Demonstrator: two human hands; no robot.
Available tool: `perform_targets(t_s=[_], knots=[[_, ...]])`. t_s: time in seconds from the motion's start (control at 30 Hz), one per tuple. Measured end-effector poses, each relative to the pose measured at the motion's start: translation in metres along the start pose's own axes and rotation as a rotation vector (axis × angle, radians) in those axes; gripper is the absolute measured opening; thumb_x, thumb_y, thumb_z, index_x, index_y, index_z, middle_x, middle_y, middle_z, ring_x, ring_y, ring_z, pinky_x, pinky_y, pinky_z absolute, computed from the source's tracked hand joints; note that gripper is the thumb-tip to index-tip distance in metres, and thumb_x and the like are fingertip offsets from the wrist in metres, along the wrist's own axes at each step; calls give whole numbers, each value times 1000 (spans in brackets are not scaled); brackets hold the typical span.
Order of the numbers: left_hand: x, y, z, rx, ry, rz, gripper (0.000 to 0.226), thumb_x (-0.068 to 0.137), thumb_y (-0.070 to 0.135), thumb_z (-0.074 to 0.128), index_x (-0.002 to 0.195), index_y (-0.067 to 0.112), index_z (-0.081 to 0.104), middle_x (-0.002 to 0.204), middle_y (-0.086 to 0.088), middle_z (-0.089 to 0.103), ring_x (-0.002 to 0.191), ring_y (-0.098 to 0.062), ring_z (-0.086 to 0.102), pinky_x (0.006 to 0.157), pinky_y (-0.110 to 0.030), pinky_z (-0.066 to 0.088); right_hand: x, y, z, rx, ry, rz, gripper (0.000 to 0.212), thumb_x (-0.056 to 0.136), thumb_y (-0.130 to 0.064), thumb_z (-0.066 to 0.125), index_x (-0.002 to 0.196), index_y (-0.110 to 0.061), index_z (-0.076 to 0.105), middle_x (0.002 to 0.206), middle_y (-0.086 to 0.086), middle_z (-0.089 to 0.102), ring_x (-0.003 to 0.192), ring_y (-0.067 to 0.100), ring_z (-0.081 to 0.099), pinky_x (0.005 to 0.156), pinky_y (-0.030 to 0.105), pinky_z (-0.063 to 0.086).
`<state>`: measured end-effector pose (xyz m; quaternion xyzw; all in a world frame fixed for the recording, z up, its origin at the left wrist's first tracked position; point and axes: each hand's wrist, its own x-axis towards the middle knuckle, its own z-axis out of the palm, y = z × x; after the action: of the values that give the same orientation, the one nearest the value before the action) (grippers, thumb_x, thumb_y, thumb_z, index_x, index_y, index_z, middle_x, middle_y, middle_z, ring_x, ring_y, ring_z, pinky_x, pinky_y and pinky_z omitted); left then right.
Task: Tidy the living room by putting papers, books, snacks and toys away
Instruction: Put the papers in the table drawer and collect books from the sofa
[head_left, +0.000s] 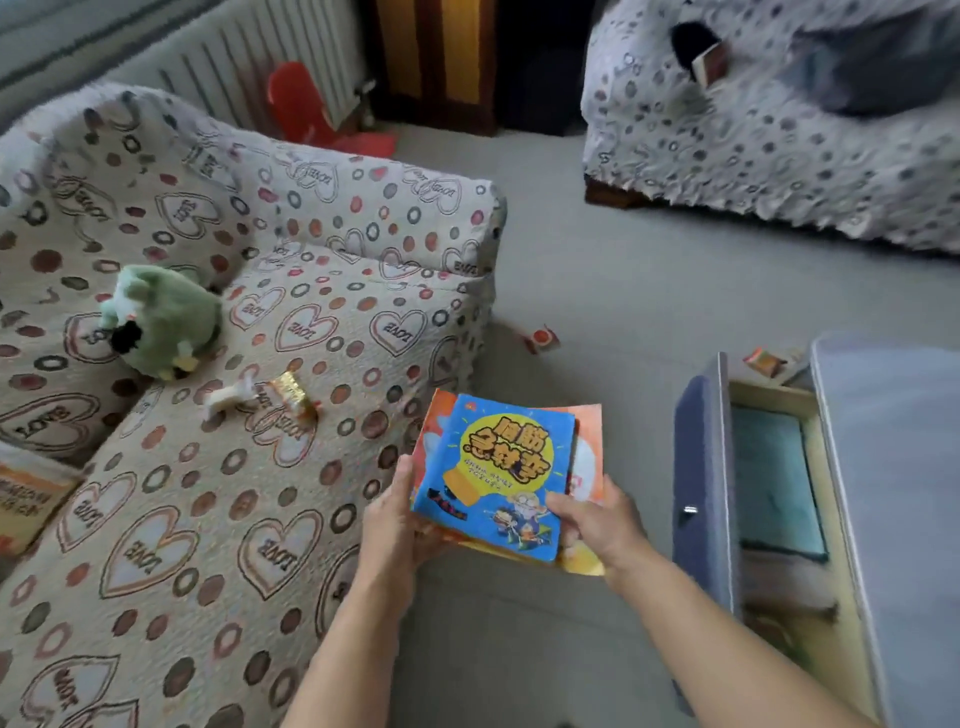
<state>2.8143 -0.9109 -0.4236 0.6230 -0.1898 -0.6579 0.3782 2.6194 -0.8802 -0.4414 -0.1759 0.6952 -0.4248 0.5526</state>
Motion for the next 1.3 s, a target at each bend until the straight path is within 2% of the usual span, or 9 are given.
perform_targets(t_s=[0.13,0.3,0.43,0.53,0.67,0.77,0.97,1.07,1.3], knots=[[-7,-27,88,218,-162,10,31,93,39,58,95,11,74,84,-12,76,71,-29,72,62,-40,61,23,3,-97,26,66,33,24,79,8,68,94,-9,61,89,12,72,53,9,67,44,20,50],[-1,-62,179,424,-286,-34,3,90,7,64,90,6,67,71,-8,73,53,-19,70,44,-25,52,40,10,-195,190,191,124,28,77,4,71,102,-5,63,97,17,73,82,32,71,77,47,59],[16,-91,242,423,-287,-105,9,88,6,64,97,7,65,85,-12,73,60,-20,70,49,-28,54,50,23,-241,645,207,207,14,84,-21,63,96,-14,65,73,5,74,61,16,69,51,26,57],[31,-114,288,432,-284,-147,20,88,4,63,107,7,58,97,-16,72,65,-24,72,50,-30,55,67,34,-254,946,263,180,30,83,-36,60,104,-14,65,86,6,74,84,20,66,65,30,59],[49,-140,354,519,-369,-158,19,89,-2,58,100,13,53,87,-10,72,65,-22,72,44,-28,54,110,34,-260,932,293,251,23,91,-20,60,112,-13,63,101,11,70,82,21,67,57,28,59],[70,-155,393,658,-402,-119,15,86,3,62,96,12,55,83,-8,72,55,-14,67,43,-24,50,151,29,-272,945,459,325,7,95,-7,53,97,-6,61,69,12,72,54,19,68,41,24,53],[135,-167,447,831,-450,-133,38,91,34,61,118,12,47,109,-6,62,88,-22,66,74,-34,54,235,32,-302,1128,667,363,12,93,2,47,98,-4,56,49,9,65,48,20,65,35,25,51],[168,-164,458,926,-494,-129,49,96,29,55,140,15,39,128,-1,53,109,-18,54,101,-41,46,275,38,-320,1131,769,395,22,95,0,49,115,-5,53,68,14,64,41,20,63,32,25,49],[212,-164,477,949,-687,-222,61,100,18,51,153,18,20,157,0,30,138,-20,38,111,-37,34,347,58,-344,715,952,446,11,94,-11,57,102,-20,58,100,9,63,73,22,61,59,35,52]])
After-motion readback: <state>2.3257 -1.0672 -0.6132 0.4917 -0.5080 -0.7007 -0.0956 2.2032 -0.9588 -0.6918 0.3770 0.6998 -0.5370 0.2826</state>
